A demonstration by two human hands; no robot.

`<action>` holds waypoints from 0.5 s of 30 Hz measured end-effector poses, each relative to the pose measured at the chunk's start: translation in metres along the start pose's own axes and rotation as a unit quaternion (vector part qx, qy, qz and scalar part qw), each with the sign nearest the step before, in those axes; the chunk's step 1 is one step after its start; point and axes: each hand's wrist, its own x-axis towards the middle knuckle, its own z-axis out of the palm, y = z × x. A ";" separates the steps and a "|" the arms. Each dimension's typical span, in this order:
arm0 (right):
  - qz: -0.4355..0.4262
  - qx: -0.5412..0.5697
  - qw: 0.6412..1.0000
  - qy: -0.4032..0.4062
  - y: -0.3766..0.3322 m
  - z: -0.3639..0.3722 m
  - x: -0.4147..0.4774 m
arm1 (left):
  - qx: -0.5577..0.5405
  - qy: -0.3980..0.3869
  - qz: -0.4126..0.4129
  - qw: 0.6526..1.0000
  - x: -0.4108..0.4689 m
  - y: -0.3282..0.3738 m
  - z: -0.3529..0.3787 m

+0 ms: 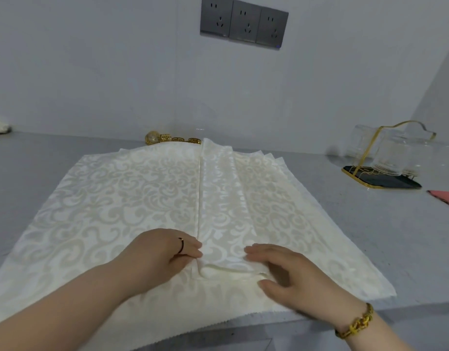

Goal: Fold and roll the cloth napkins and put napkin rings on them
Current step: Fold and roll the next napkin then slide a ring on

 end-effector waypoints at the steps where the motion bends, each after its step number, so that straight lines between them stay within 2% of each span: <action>1: 0.004 0.001 1.000 0.000 0.000 0.000 0.000 | 0.004 0.035 0.031 0.999 -0.001 -0.002 0.002; 3: 0.010 0.004 1.000 -0.002 0.001 0.000 0.000 | 0.015 0.051 0.052 0.997 -0.001 0.001 0.001; 4: 0.009 -0.001 1.000 -0.002 0.001 0.000 0.000 | 0.007 0.044 0.033 0.998 -0.001 0.005 0.000; 6: 0.010 0.006 1.000 -0.013 0.001 -0.001 -0.001 | -0.011 -0.005 -0.010 1.000 -0.005 0.005 0.000; 8: 0.016 0.021 1.000 -0.016 0.004 -0.002 -0.003 | 0.013 -0.048 0.012 0.999 -0.005 0.006 -0.003; 10: 0.020 0.010 1.000 0.012 0.005 -0.001 -0.002 | 0.023 -0.058 0.030 0.998 -0.004 0.012 -0.004; 15: 0.052 0.025 0.991 0.122 0.002 0.006 0.003 | 0.072 -0.011 0.039 0.997 0.003 0.017 -0.005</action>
